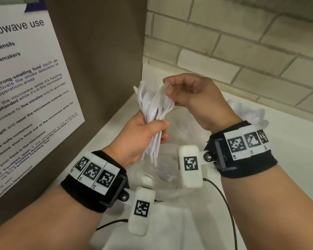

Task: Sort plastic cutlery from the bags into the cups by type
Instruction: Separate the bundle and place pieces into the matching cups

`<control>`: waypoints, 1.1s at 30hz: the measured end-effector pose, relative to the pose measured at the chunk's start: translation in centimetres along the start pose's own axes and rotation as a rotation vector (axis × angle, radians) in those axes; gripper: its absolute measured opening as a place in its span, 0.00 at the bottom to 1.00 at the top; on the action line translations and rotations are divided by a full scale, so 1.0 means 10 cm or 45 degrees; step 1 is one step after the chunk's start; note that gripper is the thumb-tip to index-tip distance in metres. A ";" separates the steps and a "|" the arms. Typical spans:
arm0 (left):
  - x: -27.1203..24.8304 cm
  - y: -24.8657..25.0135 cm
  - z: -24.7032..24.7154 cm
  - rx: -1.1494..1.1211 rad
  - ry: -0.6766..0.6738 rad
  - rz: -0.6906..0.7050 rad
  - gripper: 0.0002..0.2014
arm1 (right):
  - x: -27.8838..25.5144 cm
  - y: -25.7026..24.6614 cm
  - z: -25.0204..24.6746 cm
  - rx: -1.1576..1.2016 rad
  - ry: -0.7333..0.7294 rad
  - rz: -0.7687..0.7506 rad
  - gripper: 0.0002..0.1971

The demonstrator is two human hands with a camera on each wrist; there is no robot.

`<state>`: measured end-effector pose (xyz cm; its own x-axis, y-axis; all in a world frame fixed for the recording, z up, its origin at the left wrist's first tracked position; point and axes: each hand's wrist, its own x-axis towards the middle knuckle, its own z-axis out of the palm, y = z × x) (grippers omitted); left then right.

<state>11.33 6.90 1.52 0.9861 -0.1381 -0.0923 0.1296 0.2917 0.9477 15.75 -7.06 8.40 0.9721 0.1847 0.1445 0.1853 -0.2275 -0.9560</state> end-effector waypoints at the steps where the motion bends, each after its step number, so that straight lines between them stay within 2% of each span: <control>1: 0.01 0.00 0.02 0.007 -0.030 -0.005 0.10 | -0.01 0.01 -0.02 -0.011 0.036 -0.022 0.05; 6: 0.04 -0.03 0.07 0.225 -0.085 0.052 0.10 | -0.02 0.01 -0.08 -0.021 0.153 -0.103 0.06; 12: 0.04 -0.09 0.05 0.320 -0.138 0.160 0.11 | 0.03 0.01 -0.10 0.327 0.286 -0.131 0.02; 17: 0.02 -0.13 -0.02 0.303 -0.259 0.114 0.05 | -0.01 -0.29 -0.16 0.703 0.458 -0.319 0.06; 18: 0.02 -0.13 -0.03 0.288 -0.283 0.098 0.04 | -0.03 -0.35 -0.19 0.677 0.478 -0.381 0.07; 20: 0.01 -0.14 -0.05 0.261 -0.321 0.071 0.08 | -0.04 -0.43 -0.25 0.480 0.508 -0.437 0.06; 22: 0.00 -0.14 -0.06 0.200 -0.342 0.034 0.10 | -0.03 -0.42 -0.29 0.251 0.482 -0.367 0.05; 24: -0.01 -0.13 -0.07 0.106 -0.362 -0.008 0.08 | -0.02 -0.35 -0.29 0.103 0.390 -0.232 0.08; 28: -0.02 -0.13 -0.08 0.028 -0.398 -0.002 0.07 | -0.05 -0.22 -0.31 0.053 0.300 0.122 0.10; 31: 0.00 -0.13 -0.06 0.039 -0.296 0.049 0.08 | -0.13 -0.13 -0.35 -0.200 0.013 0.353 0.19; 33: 0.02 -0.13 -0.04 0.035 -0.240 0.074 0.12 | -0.18 -0.08 -0.32 -0.271 -0.151 0.378 0.16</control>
<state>11.41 6.85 0.17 0.9545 -0.2977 0.0191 0.0677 0.2786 0.9580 14.26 -10.25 9.70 0.9669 0.1871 -0.1733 -0.0643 -0.4788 -0.8756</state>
